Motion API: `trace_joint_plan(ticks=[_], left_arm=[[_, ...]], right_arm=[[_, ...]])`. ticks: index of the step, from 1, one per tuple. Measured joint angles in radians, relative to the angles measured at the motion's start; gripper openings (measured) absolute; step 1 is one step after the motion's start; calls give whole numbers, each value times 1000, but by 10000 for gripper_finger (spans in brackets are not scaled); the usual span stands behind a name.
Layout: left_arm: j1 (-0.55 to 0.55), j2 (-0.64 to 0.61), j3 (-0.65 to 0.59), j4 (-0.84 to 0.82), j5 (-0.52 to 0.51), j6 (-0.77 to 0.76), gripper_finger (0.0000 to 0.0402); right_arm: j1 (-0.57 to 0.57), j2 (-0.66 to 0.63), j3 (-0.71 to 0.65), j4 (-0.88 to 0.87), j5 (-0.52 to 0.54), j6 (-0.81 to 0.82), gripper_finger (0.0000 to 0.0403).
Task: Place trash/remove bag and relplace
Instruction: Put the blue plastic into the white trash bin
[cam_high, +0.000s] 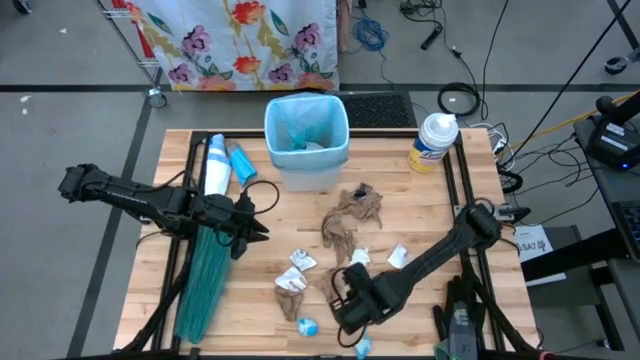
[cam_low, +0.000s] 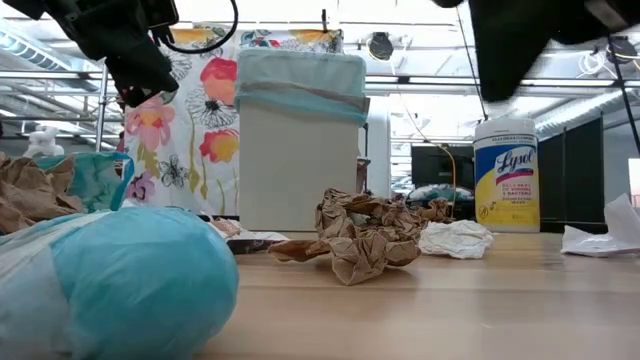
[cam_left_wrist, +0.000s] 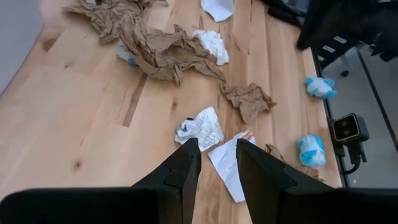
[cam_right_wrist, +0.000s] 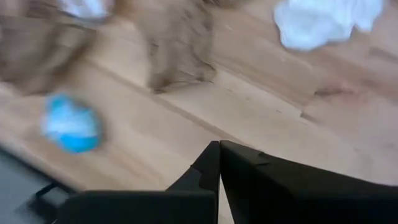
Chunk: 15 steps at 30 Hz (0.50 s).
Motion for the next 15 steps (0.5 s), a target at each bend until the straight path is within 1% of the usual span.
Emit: trace_joint_plan(ticks=[3, 6, 10, 15], left_arm=[[0, 0, 0, 2, -1, -1, 109], [1, 0, 0, 3, -19, -1, 109], [1, 0, 0, 4, -31, 0, 109], [1, 0, 0, 4, -32, 0, 109]], right_arm=[[1, -47, 1, -3, 1, -52, 3], [21, -57, 1, -5, 0, -33, 4], [56, -54, 1, -5, -6, 89, 17], [125, -41, 1, 34, -3, 286, 61]])
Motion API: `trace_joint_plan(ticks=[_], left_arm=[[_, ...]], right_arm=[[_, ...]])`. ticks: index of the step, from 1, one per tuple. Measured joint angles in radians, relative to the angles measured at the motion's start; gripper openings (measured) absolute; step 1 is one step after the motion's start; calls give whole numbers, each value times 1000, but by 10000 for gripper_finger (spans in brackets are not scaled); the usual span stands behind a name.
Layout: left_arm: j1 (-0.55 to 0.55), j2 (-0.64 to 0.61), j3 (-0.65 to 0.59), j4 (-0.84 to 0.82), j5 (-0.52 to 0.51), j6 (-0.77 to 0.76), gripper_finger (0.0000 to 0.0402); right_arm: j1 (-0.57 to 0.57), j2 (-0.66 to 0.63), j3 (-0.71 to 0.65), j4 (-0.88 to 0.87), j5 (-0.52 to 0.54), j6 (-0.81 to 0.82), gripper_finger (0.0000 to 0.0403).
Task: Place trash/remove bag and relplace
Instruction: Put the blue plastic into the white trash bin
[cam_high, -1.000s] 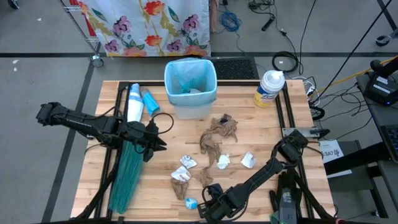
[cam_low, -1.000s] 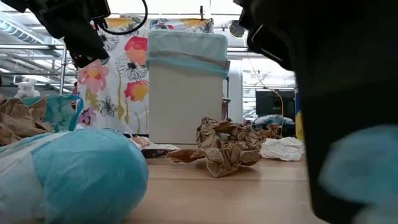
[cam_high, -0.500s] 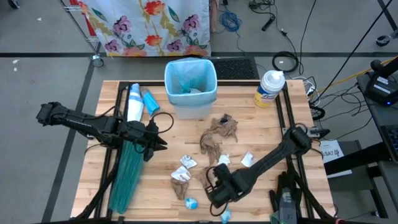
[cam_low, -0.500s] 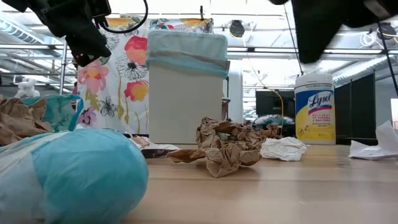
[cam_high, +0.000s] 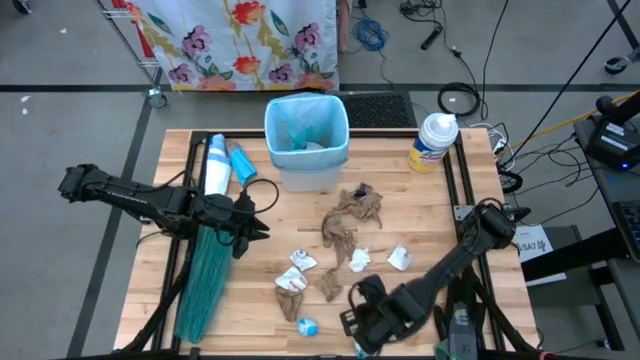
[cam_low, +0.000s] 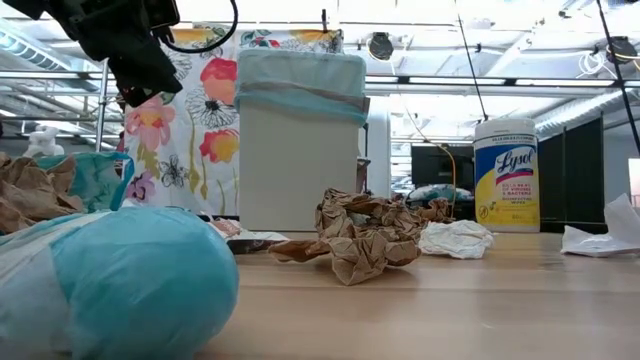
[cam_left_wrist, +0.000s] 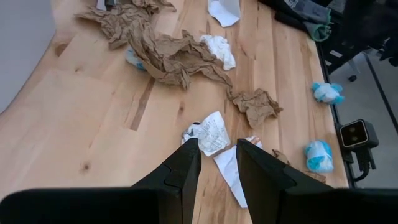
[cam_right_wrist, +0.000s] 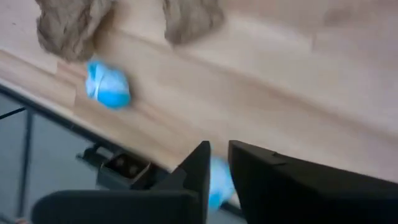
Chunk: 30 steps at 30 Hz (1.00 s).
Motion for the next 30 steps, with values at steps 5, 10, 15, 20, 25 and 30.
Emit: trace_joint_plan(ticks=[5, 10, 15, 20, 25, 30], left_arm=[[0, 0, 0, 0, 0, 0, 109], [0, 0, 0, 0, 0, 0, 109], [0, 0, 0, -1, 0, 0, 109], [-1, 0, 0, -2, 11, 0, 109], [-1, 0, 0, -5, 18, 0, 109], [-1, 0, 0, -4, 20, -1, 109]], right_arm=[[69, 1, 0, 20, 0, 177, 120], [100, 21, 0, 98, -4, 218, 171], [98, 101, 0, 213, -11, 238, 184], [105, 163, 0, 238, -30, 285, 177], [104, 208, 1, 261, -69, 297, 176], [93, 265, 6, 251, -79, 293, 171]])
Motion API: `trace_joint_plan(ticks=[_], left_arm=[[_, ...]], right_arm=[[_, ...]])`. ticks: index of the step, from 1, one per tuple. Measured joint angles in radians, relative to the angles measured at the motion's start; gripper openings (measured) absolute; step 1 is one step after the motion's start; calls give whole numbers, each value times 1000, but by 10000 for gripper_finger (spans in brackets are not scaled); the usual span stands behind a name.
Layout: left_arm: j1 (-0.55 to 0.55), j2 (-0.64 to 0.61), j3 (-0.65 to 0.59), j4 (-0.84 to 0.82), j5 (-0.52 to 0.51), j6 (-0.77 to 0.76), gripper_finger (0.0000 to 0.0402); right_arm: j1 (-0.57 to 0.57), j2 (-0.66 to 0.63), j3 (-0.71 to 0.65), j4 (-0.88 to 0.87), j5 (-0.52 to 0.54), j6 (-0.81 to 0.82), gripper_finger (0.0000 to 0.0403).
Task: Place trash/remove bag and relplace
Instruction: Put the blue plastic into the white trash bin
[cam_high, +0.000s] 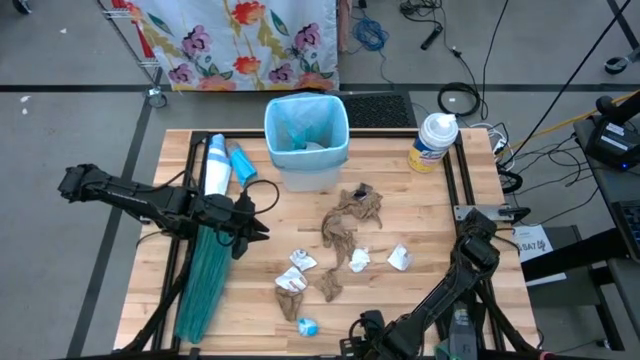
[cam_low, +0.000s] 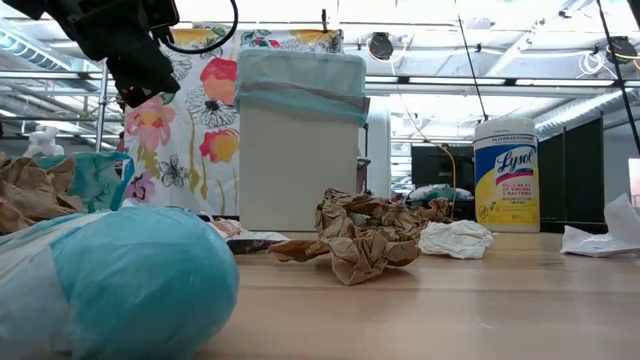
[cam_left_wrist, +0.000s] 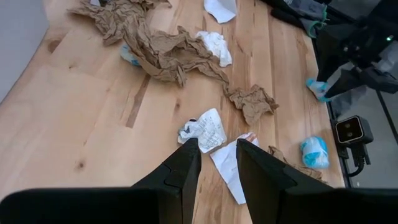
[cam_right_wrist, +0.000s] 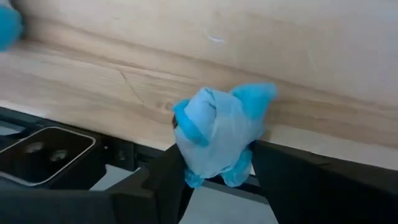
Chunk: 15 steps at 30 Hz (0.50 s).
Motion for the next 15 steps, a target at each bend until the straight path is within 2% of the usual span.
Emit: trace_joint_plan(ticks=[4, 8, 9, 15], left_arm=[[0, 0, 0, -1, 13, 0, 109], [0, 0, 0, -5, 20, 0, 109], [0, 0, 0, -5, 20, 1, 109], [0, 0, 0, -5, 20, 6, 109]], right_arm=[[-11, 23, 2, -4, 10, 0, 124], [-31, 12, -2, -36, 177, -38, 32], [-37, 5, -5, -63, 211, -51, 19], [-86, -85, -7, -193, 210, -135, 17]])
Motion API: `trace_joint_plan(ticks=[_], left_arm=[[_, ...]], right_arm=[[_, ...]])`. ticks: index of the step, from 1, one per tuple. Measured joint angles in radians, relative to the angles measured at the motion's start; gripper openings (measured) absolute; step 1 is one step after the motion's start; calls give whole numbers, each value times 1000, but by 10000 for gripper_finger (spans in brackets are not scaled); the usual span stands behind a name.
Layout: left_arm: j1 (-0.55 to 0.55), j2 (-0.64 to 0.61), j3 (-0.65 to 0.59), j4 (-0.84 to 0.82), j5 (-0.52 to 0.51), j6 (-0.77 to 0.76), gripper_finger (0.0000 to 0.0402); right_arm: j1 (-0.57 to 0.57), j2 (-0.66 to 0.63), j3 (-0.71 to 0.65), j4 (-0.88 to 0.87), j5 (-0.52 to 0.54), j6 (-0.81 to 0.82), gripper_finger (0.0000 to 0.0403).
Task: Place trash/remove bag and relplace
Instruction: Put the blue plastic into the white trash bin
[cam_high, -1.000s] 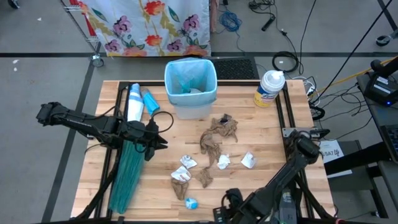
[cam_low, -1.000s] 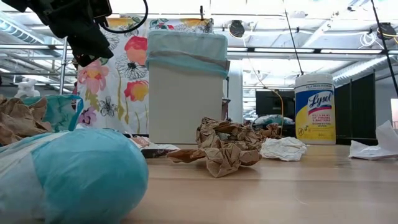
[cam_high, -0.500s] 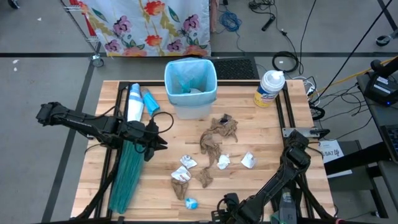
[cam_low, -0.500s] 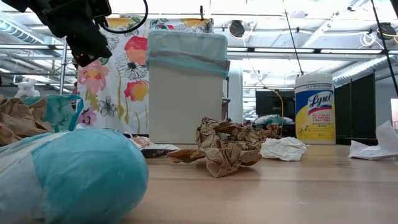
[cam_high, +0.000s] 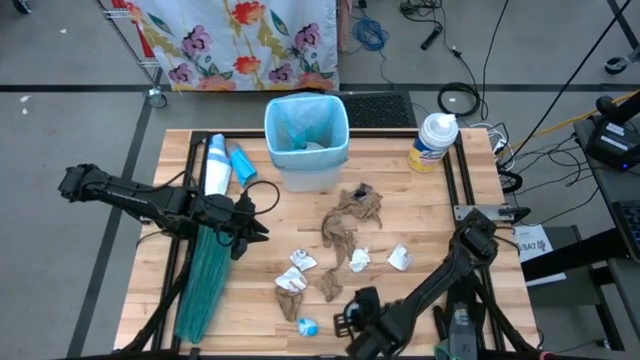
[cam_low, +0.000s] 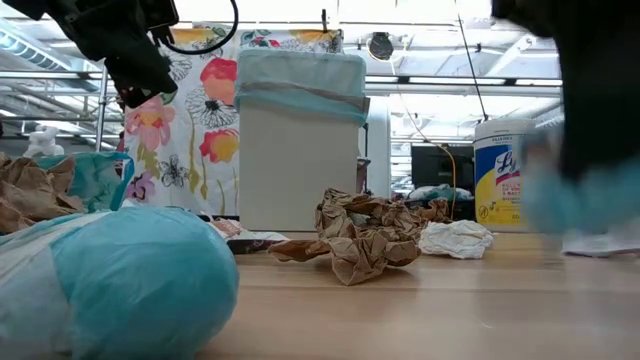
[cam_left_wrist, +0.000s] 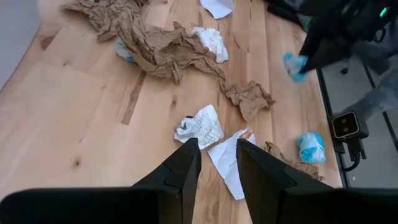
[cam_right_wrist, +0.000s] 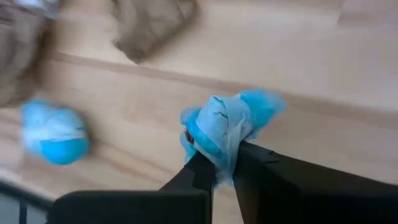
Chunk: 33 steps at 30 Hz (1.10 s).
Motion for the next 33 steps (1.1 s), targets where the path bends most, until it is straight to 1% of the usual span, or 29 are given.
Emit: trace_joint_plan(ticks=[4, 8, 13, 16, 19, 21, 24, 29, 31, 33], left_arm=[[5, 0, 0, 0, -1, 2, 109], [22, 0, 0, 1, 0, -3, 109], [59, 0, 0, 0, -1, 3, 109], [80, 0, 0, 1, -1, 3, 109], [103, 0, 0, 2, -1, 3, 109], [119, 0, 0, 11, -1, 3, 109], [140, 0, 0, 39, -1, -5, 109], [155, 0, 0, 70, -1, -6, 109], [155, 0, 0, 79, -1, -6, 109], [154, 0, 0, 78, -1, -6, 109]], right_arm=[[-47, -79, 0, -74, 0, -115, 11], [-99, -181, 1, -139, 28, -240, 11], [-175, -307, 1, -205, 151, -372, 9], [-229, -380, 1, -200, 237, -512, 9], [-292, -451, 1, -176, 296, -666, 9], [-344, -494, 1, -145, 319, -788, 9], [-439, -541, 1, -60, 322, -1011, 9], [-614, -592, 2, 180, 313, -1390, 13], [-688, -591, 2, 278, 291, -1525, 13], [-763, -583, 2, 371, 235, -1638, 14]])
